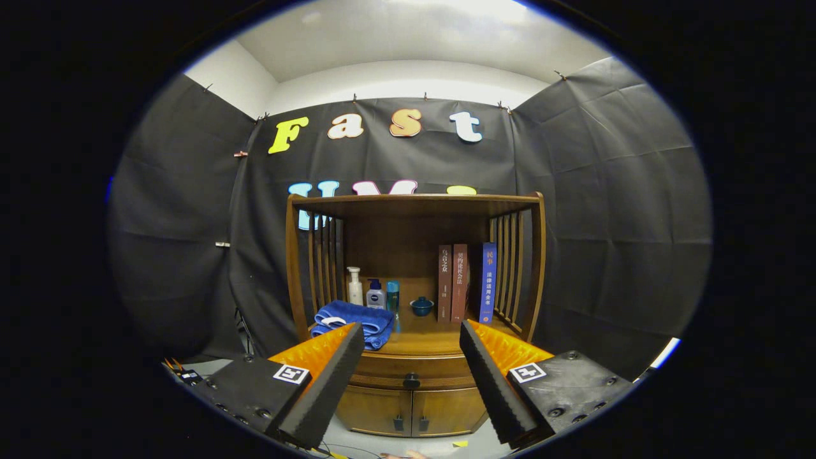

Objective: Pull open the drawer, take out the items inside it, and place them on the countertop above the cabinet.

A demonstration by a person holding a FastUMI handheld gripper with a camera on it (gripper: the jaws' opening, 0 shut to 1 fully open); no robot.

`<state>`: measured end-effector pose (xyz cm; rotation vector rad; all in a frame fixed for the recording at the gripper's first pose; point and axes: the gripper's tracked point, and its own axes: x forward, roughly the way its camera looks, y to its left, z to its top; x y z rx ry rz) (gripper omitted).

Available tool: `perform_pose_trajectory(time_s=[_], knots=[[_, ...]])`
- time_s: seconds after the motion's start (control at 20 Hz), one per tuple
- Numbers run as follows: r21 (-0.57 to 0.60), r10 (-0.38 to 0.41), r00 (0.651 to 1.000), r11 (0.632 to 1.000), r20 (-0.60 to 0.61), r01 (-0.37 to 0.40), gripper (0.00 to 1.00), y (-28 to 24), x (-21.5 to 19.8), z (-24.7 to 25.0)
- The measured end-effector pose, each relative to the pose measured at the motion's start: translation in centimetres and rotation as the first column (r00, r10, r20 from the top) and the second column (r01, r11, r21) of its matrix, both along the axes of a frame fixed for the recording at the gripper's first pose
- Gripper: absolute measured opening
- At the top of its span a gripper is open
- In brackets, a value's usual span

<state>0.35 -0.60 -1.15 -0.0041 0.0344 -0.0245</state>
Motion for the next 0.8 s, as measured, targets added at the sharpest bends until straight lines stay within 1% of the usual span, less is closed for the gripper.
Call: perform_pose_trajectory(time_s=[0.6,0.8], knots=[[-0.001,0.024,1.000,1.000,0.014,-0.024,0.98,0.0,0.7,0.2],[-0.001,0.038,0.999,0.999,0.004,-0.038,0.98,0.4,1.3,-0.6]])
